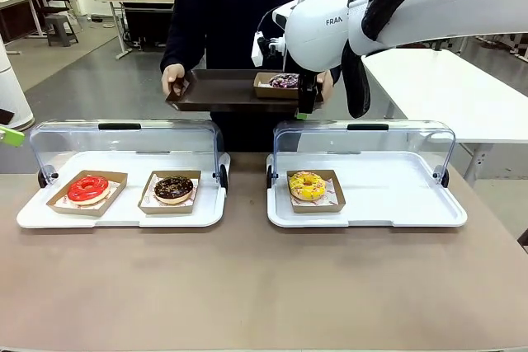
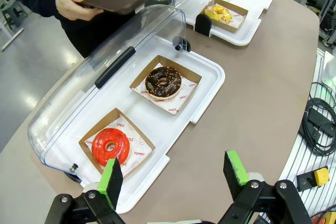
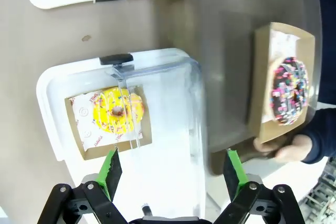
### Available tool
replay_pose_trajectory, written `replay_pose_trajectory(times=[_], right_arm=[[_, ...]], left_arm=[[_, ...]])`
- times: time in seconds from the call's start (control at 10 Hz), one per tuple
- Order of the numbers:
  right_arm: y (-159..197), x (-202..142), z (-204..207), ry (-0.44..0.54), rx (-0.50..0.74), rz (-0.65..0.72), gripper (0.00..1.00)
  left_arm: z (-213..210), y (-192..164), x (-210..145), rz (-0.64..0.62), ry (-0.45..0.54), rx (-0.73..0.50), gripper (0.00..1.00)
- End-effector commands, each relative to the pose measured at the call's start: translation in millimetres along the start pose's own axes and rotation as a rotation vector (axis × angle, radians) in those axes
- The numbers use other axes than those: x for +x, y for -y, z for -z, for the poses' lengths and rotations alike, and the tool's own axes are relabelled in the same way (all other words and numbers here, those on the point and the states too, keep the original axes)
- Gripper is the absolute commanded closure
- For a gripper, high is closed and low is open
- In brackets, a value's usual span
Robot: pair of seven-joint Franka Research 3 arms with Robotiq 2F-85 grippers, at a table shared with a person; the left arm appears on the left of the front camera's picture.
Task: Provide the desired donut to the person.
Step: Place the picked Paper togo box onto the Handle tray extended by the person, then pick up and lift the Paper togo box containing the Donut pointed at by the person.
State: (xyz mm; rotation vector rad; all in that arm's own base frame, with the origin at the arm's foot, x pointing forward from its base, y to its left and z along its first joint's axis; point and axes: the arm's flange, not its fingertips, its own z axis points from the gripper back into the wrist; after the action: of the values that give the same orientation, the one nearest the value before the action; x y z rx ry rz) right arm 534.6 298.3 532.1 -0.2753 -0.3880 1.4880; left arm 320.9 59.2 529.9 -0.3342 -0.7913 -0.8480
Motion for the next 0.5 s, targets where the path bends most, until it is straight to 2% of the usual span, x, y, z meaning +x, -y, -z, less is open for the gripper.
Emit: replay_pose_trajectory(times=[0.0,0.4], right_arm=[[0.5,0.4,0.2,0.007,-0.007,0.0,0.0],[0.5,0.4,0.2,0.007,-0.007,0.0,0.0]], left_arm=[[0.0,-0.9,-1.1,-0.001,0.009,-0.007,0.0],[0.0,-0.9,-1.1,-0.001,0.009,-0.007,0.0]])
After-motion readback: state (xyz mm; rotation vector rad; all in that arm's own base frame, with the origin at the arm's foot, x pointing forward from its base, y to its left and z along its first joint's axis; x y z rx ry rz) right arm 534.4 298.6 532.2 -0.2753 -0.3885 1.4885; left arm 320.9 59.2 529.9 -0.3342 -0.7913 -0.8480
